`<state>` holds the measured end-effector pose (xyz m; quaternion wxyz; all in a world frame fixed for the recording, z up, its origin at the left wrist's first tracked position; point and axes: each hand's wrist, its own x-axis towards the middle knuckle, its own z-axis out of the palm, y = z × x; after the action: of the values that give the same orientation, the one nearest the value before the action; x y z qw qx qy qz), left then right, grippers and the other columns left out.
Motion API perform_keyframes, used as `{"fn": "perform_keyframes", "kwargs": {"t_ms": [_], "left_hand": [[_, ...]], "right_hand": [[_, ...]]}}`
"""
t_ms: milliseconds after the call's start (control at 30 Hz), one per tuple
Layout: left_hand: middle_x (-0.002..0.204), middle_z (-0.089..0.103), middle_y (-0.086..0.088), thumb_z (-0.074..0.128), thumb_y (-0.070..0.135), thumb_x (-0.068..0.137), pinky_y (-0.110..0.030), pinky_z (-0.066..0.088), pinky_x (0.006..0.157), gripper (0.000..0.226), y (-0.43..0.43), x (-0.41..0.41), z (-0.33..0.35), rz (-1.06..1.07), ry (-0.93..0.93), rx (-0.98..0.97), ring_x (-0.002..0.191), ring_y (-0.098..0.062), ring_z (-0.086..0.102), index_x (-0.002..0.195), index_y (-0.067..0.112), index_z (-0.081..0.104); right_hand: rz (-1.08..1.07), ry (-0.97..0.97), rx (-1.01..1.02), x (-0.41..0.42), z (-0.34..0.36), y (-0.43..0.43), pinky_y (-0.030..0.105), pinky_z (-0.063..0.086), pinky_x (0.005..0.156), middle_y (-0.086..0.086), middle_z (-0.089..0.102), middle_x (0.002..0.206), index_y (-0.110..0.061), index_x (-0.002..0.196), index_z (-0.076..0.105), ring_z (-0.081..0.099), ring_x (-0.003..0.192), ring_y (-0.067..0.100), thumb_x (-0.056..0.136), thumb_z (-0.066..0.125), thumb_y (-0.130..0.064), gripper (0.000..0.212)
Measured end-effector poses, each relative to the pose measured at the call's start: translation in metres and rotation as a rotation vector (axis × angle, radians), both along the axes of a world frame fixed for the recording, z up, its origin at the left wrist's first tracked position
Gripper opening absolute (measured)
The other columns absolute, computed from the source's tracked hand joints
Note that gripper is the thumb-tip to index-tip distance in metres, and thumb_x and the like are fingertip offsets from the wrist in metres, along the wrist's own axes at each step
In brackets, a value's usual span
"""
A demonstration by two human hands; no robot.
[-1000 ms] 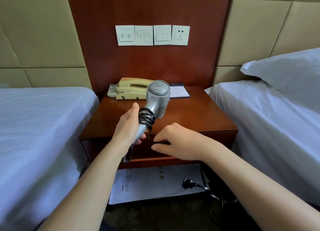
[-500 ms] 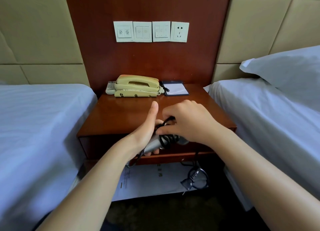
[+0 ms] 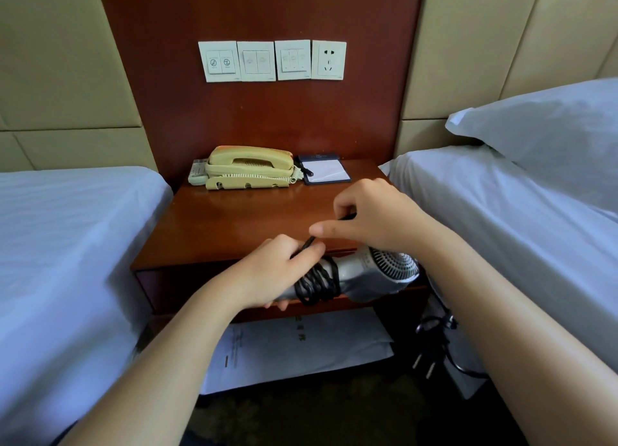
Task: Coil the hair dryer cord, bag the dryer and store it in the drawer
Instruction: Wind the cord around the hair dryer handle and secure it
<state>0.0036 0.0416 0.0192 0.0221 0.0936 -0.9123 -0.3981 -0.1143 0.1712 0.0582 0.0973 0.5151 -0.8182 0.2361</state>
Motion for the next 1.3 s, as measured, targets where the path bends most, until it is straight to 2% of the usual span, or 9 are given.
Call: {"fn": "perform_keyframes", "kwargs": {"t_ms": [233,333,467,533,700,900,1100,1233,1300], "left_hand": [[0.048,0.054,-0.01,0.03,0.037,0.099,-0.026,0.039,0.038,0.056,-0.007,0.003,0.0,-0.015,0.017,-0.036,0.036,-0.018,0.051,0.087,-0.011,0.056],[0.052,0.053,-0.012,0.029,0.032,0.101,-0.024,0.039,0.038,0.042,-0.01,0.006,0.003,-0.029,0.1,0.004,0.039,-0.019,0.052,0.093,0.007,0.062],[0.044,0.05,-0.006,0.025,0.02,0.102,-0.025,0.036,0.035,0.025,-0.015,0.008,0.007,-0.021,0.221,0.123,0.035,-0.017,0.049,0.104,0.02,0.05],[0.042,0.051,-0.006,0.022,0.016,0.102,-0.026,0.036,0.035,0.027,-0.018,0.009,0.007,0.018,0.264,0.19,0.035,-0.018,0.049,0.112,0.022,0.045],[0.041,0.052,-0.009,0.018,0.007,0.101,-0.022,0.037,0.033,0.034,-0.03,0.008,0.005,0.109,0.37,0.36,0.033,-0.021,0.05,0.119,0.016,0.045],[0.047,0.053,-0.011,0.023,0.015,0.102,-0.021,0.033,0.032,0.031,-0.038,0.006,0.008,0.235,0.538,0.719,0.03,-0.023,0.046,0.1,0.016,0.054],[0.049,0.053,-0.01,0.044,0.041,0.095,-0.022,0.033,0.037,0.034,-0.046,0.006,0.008,0.467,0.459,0.636,0.034,-0.02,0.047,0.082,0.013,0.057],[0.043,0.054,-0.002,0.051,0.047,0.091,-0.023,0.035,0.037,0.038,-0.054,0.007,0.004,0.547,0.435,0.472,0.037,-0.019,0.052,0.068,0.018,0.058],[0.047,0.057,0.0,0.051,0.049,0.09,-0.024,0.037,0.037,0.036,-0.057,0.008,0.003,0.562,0.433,0.347,0.039,-0.018,0.055,0.07,0.02,0.061]], "right_hand": [[0.132,-0.529,-0.031,-0.027,-0.004,0.02,0.015,0.021,0.041,-0.006,0.026,0.045,-0.014,0.048,0.036,0.022,0.04,0.006,0.087,0.06,-0.039,0.052],[0.093,-0.69,-0.033,-0.037,-0.009,0.024,0.012,0.027,0.04,-0.004,0.029,0.044,-0.014,0.051,0.035,0.025,0.037,0.007,0.09,0.055,-0.038,0.05],[0.1,-0.762,-0.05,-0.046,-0.021,0.017,0.008,0.04,0.041,-0.007,0.05,0.037,-0.018,0.047,0.055,0.046,0.037,0.003,0.091,0.053,-0.015,0.044],[-0.028,-0.796,-0.143,-0.039,-0.024,0.015,0.006,0.043,0.042,-0.009,0.052,0.029,-0.025,0.063,0.055,0.055,0.036,0.0,0.093,0.04,0.007,0.046],[-0.034,-1.006,-0.264,-0.044,-0.042,0.012,0.017,0.025,0.03,0.0,0.041,0.049,-0.012,0.062,0.044,0.036,0.032,0.009,0.095,0.033,0.009,0.04],[0.035,-0.953,0.003,-0.03,-0.053,0.001,0.015,0.013,0.036,-0.009,0.025,0.041,-0.012,0.06,0.046,0.018,0.035,0.005,0.099,0.04,-0.033,0.045],[0.136,-0.488,0.283,0.005,-0.027,-0.004,0.02,0.035,0.047,-0.005,0.043,0.045,-0.016,0.061,0.058,0.037,0.044,0.01,0.095,0.045,-0.039,0.044],[0.242,-0.287,0.237,0.016,-0.008,-0.001,0.039,0.046,0.062,0.006,0.061,0.069,-0.022,0.072,0.067,0.054,0.063,0.027,0.091,0.053,-0.034,0.026],[0.257,-0.252,0.161,0.018,0.001,0.002,0.032,0.04,0.057,0.001,0.056,0.059,-0.02,0.067,0.065,0.047,0.055,0.019,0.089,0.057,-0.029,0.025]]}}
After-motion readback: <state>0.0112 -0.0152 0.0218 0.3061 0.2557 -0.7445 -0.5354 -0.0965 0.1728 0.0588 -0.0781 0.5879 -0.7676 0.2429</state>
